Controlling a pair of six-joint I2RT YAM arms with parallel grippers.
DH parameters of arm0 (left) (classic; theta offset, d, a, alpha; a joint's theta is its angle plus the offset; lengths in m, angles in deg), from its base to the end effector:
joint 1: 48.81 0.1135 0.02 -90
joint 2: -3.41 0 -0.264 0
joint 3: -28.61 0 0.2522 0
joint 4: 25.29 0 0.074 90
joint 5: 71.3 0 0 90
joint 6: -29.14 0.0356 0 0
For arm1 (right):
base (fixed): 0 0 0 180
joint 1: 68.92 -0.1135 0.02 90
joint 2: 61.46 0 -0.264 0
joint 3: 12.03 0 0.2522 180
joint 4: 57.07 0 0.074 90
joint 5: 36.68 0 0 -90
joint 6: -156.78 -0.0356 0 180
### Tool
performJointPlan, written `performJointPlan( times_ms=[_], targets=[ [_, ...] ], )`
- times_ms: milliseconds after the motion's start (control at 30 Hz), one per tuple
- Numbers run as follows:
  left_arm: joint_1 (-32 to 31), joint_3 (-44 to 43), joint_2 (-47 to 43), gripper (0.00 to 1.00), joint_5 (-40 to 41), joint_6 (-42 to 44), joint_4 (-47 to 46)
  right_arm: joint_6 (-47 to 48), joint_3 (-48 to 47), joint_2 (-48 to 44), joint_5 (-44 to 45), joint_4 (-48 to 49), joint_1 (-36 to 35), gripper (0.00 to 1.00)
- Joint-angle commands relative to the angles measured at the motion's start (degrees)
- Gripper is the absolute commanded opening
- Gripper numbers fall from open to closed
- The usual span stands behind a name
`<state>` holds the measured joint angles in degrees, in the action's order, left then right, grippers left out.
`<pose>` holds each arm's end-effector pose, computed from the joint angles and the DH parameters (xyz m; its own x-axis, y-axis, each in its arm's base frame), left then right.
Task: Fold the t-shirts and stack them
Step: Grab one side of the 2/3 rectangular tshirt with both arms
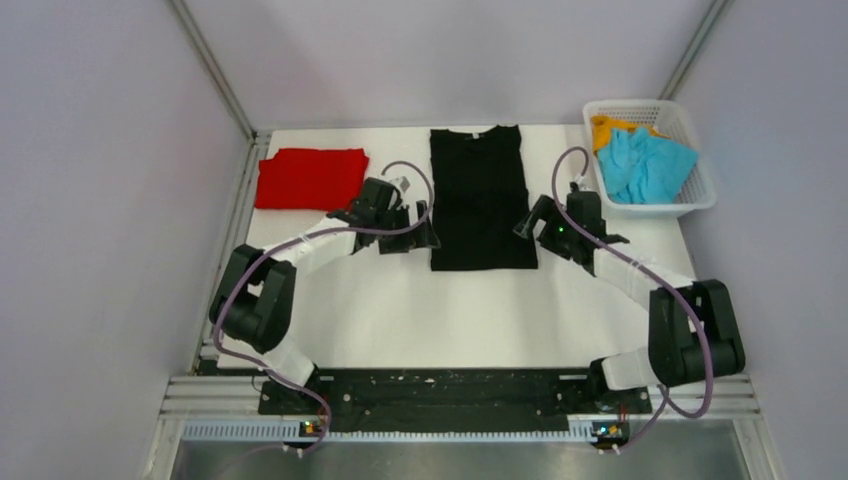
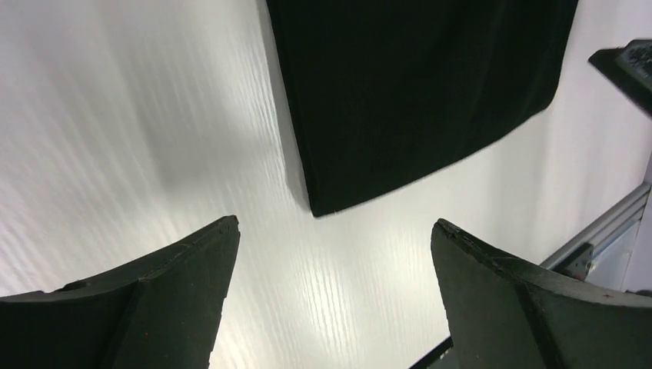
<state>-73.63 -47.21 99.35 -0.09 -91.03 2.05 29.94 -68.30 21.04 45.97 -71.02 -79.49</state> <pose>0.3192 -0.1602 0.2100 -0.8772 -0.1185 -0.4652 0.1784 0.8193 -0.5450 0.2894 0.0586 0.1933 -0.6743 0.4791 -0.5620 0.1578 0.8369 0.5242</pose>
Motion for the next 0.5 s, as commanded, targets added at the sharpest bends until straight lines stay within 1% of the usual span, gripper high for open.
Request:
performJointPlan(
  times_ms=[0,133,200,300,433,467],
  targets=[
    [-3.72,7.56,-3.96,0.99,1.55,-5.93,-7.42,1.34,4.83,-6.92,0.75,-2.36,0.35,0.90],
    [-4.62,9.55,-2.05,0.98,1.78,-9.04,-10.49,-0.51,7.46,-8.00,0.36,-1.75,0.37,0.86],
    [-4.79,8.80,-0.01,0.92,2.99,-9.25,-9.57,-0.56,7.83,-8.02,0.51,-1.47,0.36,0.80],
    [-5.15,8.10,2.50,0.79,2.91,-9.81,-9.74,-0.88,8.73,-7.86,1.99,-1.31,0.31,0.72],
    [-6.09,7.63,4.54,0.60,3.39,-10.42,-10.28,-0.81,9.90,-6.80,1.15,-0.28,0.37,0.61],
    [-6.34,7.51,4.95,0.57,4.18,-10.28,-10.20,-0.80,10.09,-6.24,0.72,-0.21,0.36,0.58]
  ],
)
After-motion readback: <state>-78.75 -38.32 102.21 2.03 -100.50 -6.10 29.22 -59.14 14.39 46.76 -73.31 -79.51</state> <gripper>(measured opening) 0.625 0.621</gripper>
